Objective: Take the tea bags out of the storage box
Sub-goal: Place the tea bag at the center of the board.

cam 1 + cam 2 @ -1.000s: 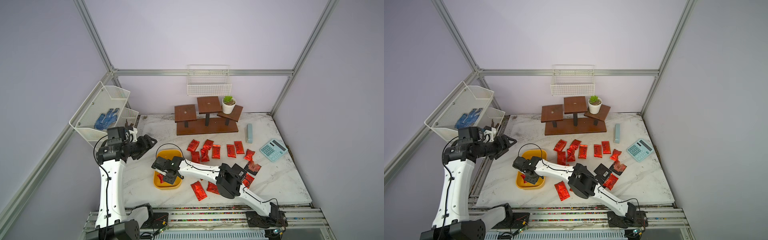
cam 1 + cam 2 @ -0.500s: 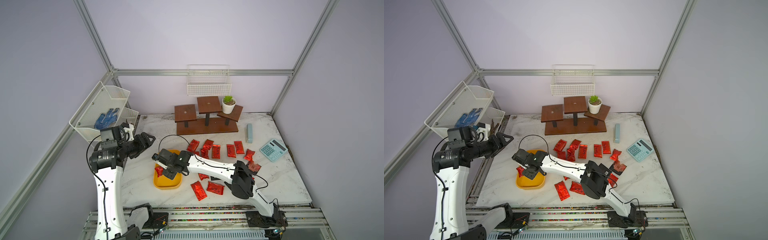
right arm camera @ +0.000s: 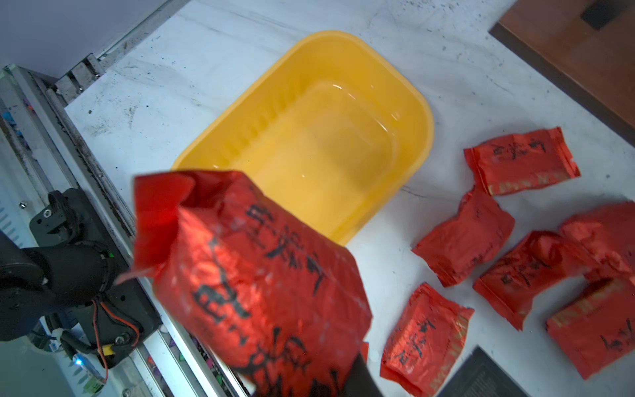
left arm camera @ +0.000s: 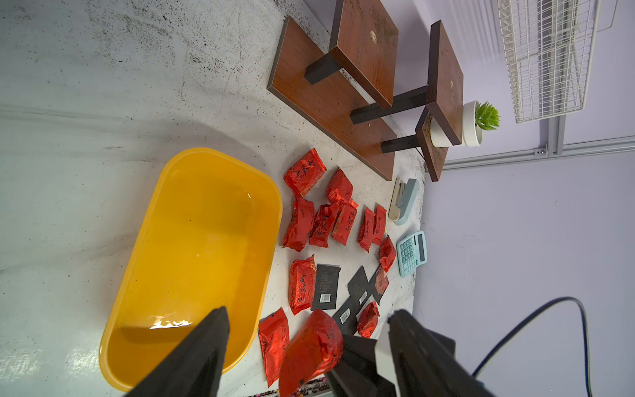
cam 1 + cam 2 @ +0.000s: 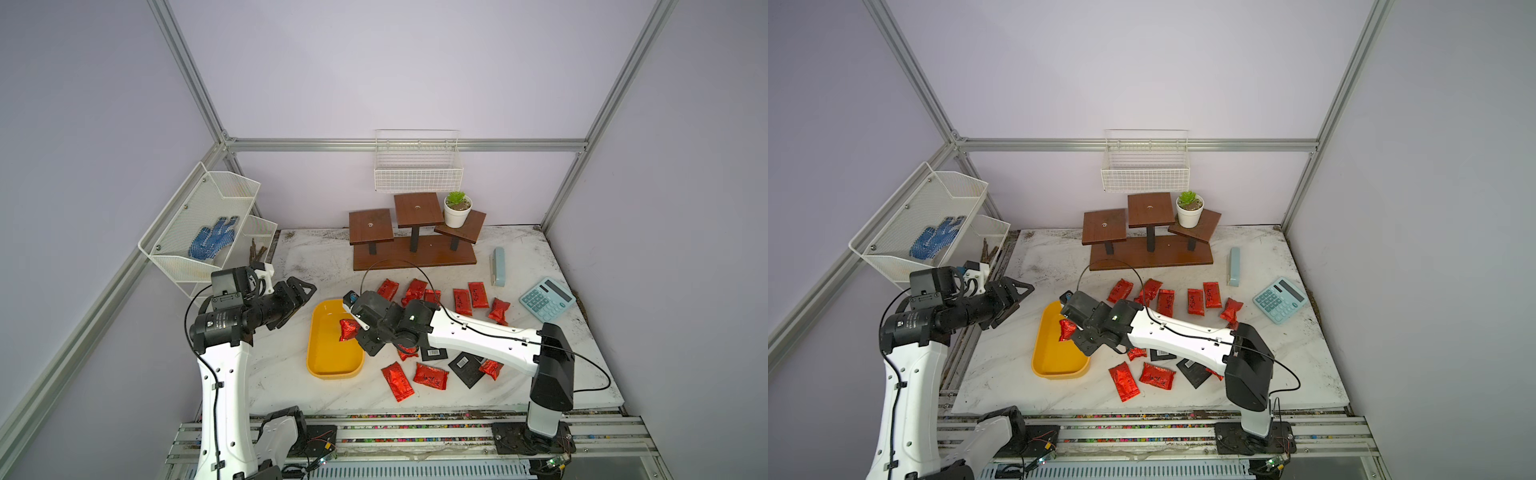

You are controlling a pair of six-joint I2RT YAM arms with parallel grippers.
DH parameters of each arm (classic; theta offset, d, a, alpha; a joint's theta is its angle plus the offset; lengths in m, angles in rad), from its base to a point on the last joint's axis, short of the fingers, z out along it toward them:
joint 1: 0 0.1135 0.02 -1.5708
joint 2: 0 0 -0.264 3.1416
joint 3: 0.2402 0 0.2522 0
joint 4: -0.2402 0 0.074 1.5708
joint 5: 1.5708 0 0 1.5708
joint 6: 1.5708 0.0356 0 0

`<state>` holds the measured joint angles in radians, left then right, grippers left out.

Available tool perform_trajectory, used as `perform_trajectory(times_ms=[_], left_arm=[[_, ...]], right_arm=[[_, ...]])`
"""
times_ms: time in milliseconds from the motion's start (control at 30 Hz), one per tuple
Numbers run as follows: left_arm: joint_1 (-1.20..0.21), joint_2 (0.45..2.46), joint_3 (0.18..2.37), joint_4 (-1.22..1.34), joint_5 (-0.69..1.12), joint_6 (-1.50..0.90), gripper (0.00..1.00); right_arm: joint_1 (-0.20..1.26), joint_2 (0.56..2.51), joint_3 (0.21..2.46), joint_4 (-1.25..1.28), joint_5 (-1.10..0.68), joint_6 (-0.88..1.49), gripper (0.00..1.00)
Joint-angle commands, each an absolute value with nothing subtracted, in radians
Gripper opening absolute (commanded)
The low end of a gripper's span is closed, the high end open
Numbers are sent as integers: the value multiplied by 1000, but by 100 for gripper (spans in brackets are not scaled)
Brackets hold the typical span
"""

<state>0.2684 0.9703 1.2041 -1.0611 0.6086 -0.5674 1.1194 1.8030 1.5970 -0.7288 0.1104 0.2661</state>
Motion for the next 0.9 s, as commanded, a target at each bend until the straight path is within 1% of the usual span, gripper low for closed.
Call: perform_trajectory(times_ms=[0,133,333,567,867], left_arm=[[240,924,1177,-1024,615,-594,77],[167,884,1107,-1008,560,-624,77],[93,823,1010,-979,500,-671,77],[83,796,958,-980,441,-660,76],[83,849,979,-977,397,-621,76]], right_arm=[[1088,1727,1483,-639,104,403,16],[1063,1694,1353,-560,55,526,16],[1043,1724,1243,-450,15,685,17],[1017,1802,1190,-335,-74,793,19],[1002,1836,1126,-251,-112,882,24]])
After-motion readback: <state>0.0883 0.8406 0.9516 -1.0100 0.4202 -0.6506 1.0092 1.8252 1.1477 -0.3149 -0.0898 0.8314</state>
